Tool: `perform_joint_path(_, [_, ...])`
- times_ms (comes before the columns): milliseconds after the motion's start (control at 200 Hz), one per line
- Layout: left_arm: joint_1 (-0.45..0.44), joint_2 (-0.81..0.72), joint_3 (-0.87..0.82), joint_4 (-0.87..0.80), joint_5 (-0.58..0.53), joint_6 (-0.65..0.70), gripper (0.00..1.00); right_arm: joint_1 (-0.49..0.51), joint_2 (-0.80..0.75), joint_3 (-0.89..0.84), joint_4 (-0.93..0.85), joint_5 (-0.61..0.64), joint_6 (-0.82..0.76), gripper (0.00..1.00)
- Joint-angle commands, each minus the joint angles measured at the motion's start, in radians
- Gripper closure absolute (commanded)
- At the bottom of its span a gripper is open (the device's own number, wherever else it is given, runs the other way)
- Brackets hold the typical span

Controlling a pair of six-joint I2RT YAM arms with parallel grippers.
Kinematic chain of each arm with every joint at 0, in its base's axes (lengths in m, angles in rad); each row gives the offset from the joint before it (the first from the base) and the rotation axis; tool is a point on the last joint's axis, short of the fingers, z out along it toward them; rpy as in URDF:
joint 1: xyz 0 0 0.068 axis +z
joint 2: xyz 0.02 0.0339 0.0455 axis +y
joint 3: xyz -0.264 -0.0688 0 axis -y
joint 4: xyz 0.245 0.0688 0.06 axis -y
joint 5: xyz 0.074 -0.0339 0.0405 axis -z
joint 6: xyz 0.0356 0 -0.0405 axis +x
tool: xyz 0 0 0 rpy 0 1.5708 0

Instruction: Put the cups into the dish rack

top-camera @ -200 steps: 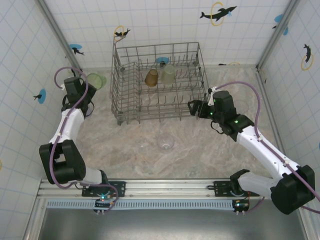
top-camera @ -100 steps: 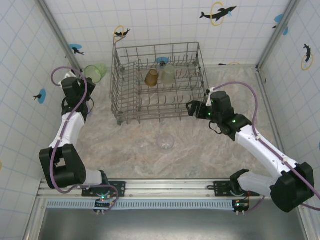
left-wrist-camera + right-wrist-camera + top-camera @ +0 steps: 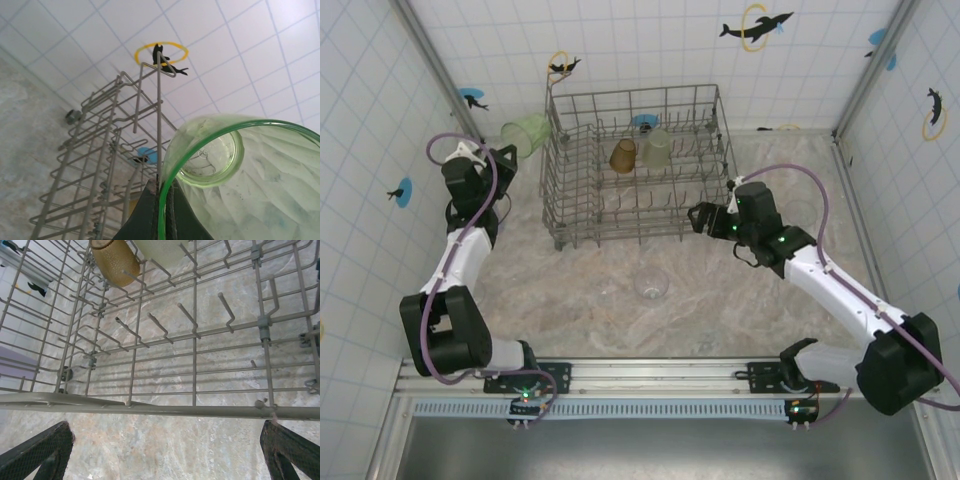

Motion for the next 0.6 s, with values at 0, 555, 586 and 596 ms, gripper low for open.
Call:
perform_joint_path(0, [-0.009,0.019,0.036,0.088,0.09,-0.042,1.0,0.007,0.015,0.02,0.07,-0.042,0.028,0.01])
perform_joint_path(555, [-0.233,0.121,0.138,0.126,0.114,-0.025,1.0,-0.022,0.136,0.122,0.189,-0.236,0.107,0.01])
perform_joint_path(586, [-0.246,0.125,0.137,0.137,0.115,-0.025,1.0,-0.025,0.139,0.123,0.205,-0.245,0.116,0.01])
perform_joint_path(596, [-0.251,0.129,0.139,0.139,0.117,-0.025,1.0,-0.028,0.14,0.124,0.21,-0.247,0.119,0.01])
